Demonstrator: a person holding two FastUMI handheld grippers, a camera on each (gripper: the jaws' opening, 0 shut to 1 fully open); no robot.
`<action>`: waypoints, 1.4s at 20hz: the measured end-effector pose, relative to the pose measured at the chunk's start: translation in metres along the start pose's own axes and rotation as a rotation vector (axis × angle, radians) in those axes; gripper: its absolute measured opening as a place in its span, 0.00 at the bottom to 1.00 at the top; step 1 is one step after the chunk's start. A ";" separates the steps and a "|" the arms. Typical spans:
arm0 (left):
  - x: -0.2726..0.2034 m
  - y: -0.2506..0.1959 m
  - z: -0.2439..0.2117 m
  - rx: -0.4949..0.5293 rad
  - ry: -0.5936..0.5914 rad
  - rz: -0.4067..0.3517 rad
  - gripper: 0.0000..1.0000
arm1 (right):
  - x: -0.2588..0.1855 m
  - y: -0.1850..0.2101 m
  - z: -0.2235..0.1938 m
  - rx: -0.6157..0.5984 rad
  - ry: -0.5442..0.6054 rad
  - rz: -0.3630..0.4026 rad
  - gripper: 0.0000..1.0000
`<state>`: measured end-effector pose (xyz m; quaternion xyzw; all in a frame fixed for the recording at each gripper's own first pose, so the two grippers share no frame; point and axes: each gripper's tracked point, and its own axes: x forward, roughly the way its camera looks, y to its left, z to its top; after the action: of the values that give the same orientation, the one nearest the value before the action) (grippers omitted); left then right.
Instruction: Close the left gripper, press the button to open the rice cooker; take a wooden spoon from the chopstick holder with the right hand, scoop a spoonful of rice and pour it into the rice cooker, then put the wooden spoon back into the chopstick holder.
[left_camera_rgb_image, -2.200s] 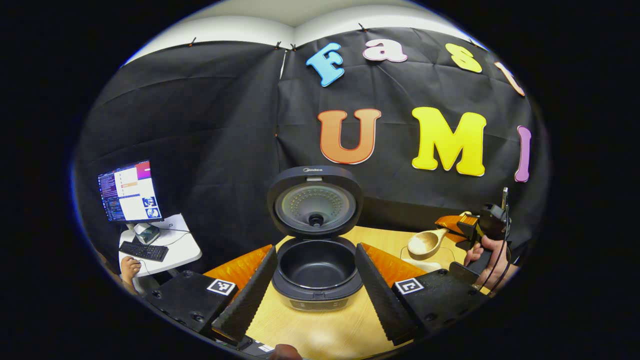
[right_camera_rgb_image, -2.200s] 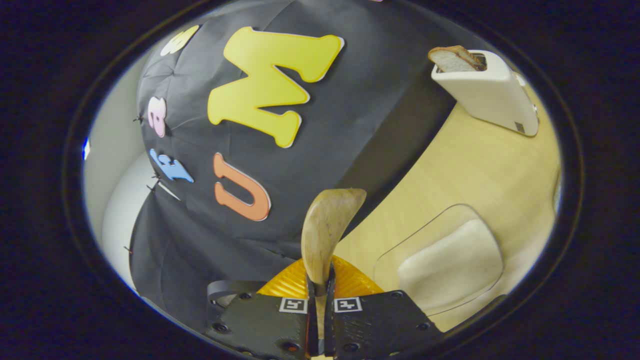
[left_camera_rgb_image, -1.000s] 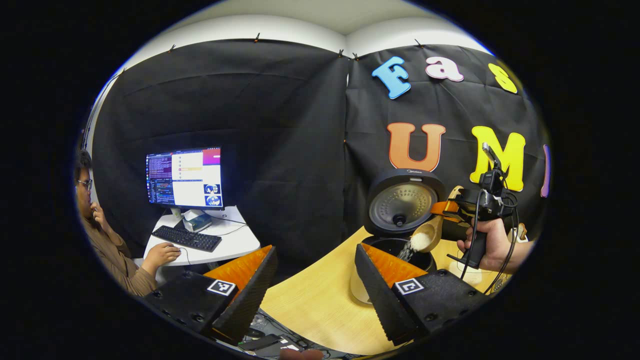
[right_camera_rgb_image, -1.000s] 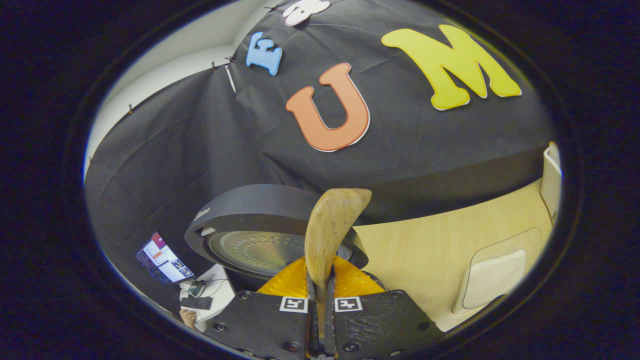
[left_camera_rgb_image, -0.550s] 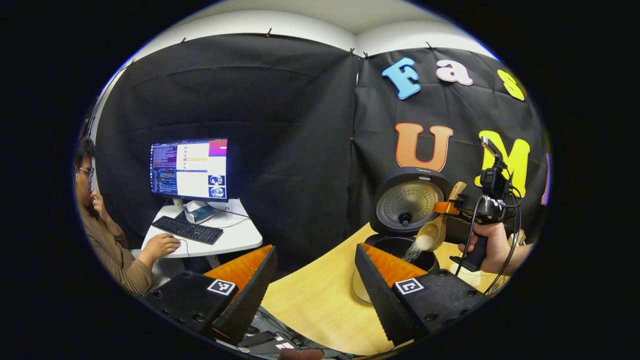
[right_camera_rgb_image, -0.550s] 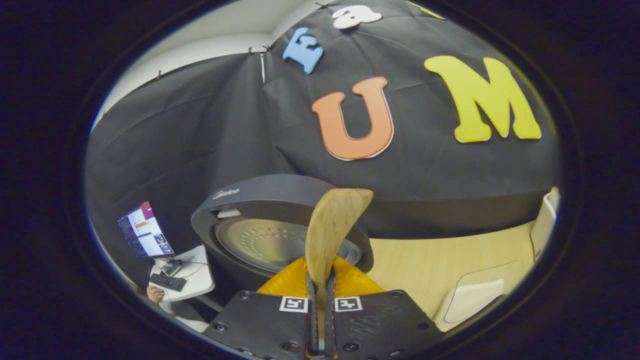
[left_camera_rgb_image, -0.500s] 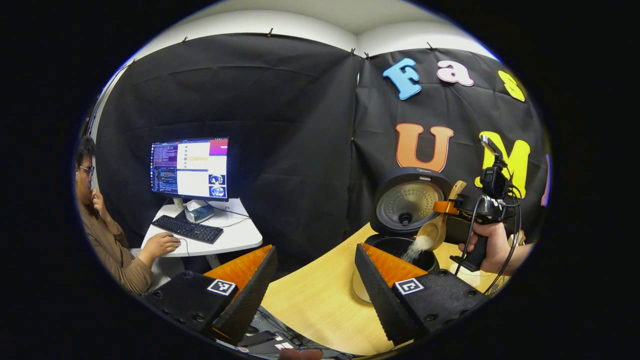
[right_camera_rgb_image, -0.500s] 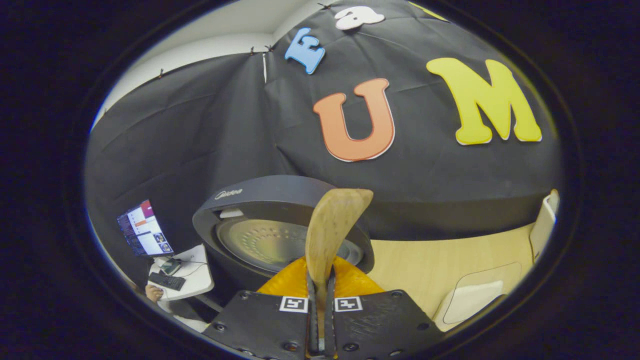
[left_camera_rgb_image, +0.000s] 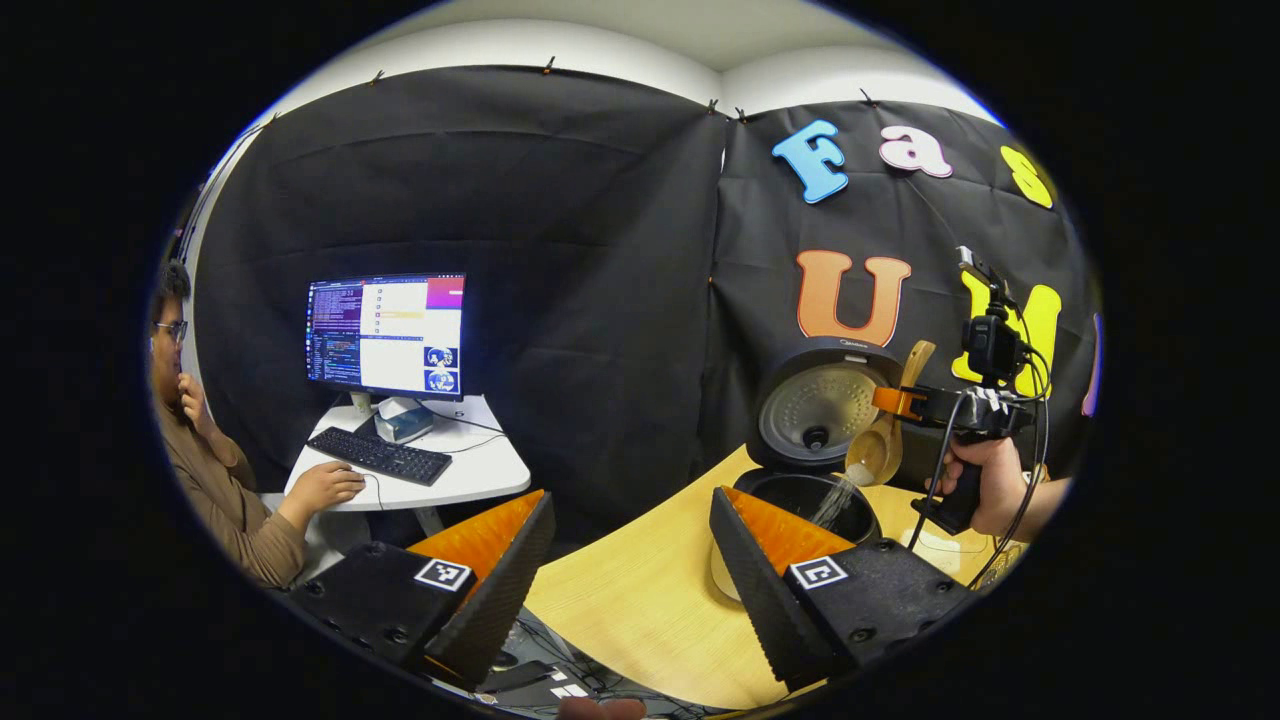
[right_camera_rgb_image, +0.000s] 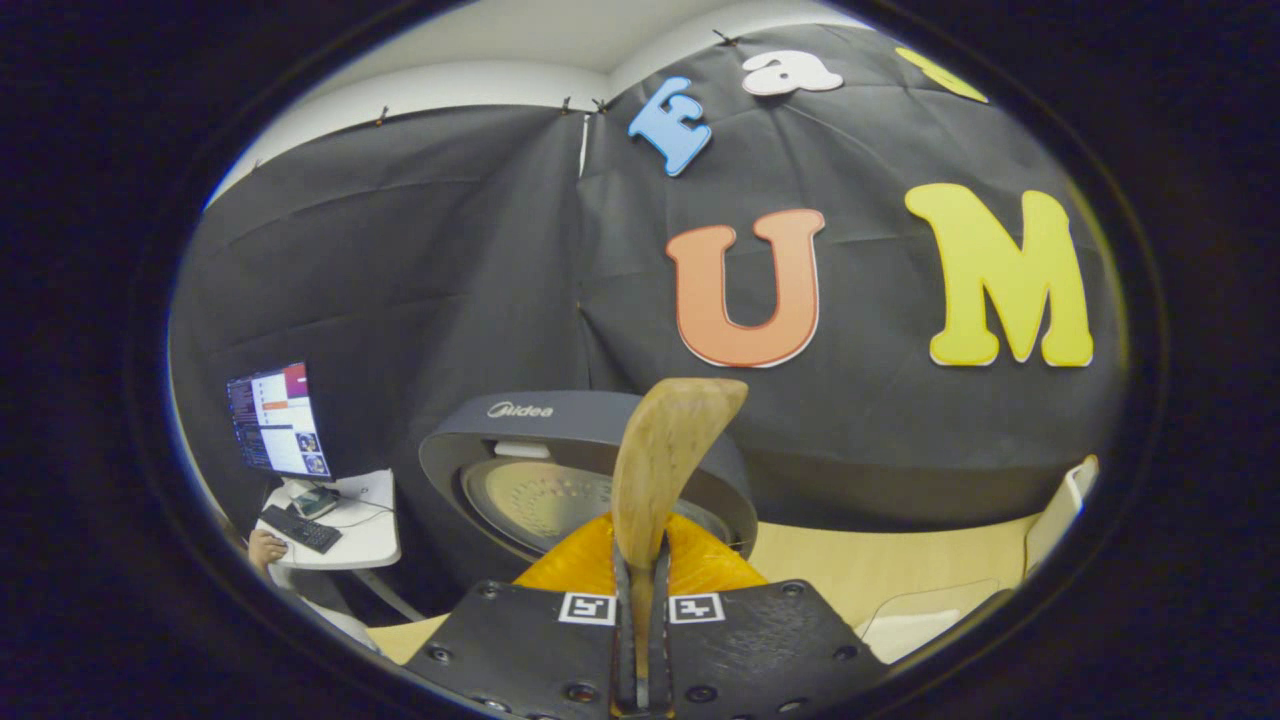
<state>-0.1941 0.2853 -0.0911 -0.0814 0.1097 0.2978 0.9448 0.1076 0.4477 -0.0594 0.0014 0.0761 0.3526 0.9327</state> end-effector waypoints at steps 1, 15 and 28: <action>-0.001 0.000 0.000 -0.007 -0.003 -0.001 0.99 | -0.001 0.000 0.004 -0.020 -0.009 0.002 0.05; 0.000 0.003 0.007 -0.028 -0.026 -0.007 1.00 | -0.024 0.045 0.057 -0.270 -0.155 0.082 0.04; -0.003 -0.014 0.024 0.004 -0.048 -0.054 0.99 | -0.044 0.046 0.081 -0.289 -0.223 0.093 0.05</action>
<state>-0.1840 0.2777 -0.0656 -0.0754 0.0852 0.2737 0.9550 0.0559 0.4576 0.0292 -0.0902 -0.0792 0.4002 0.9085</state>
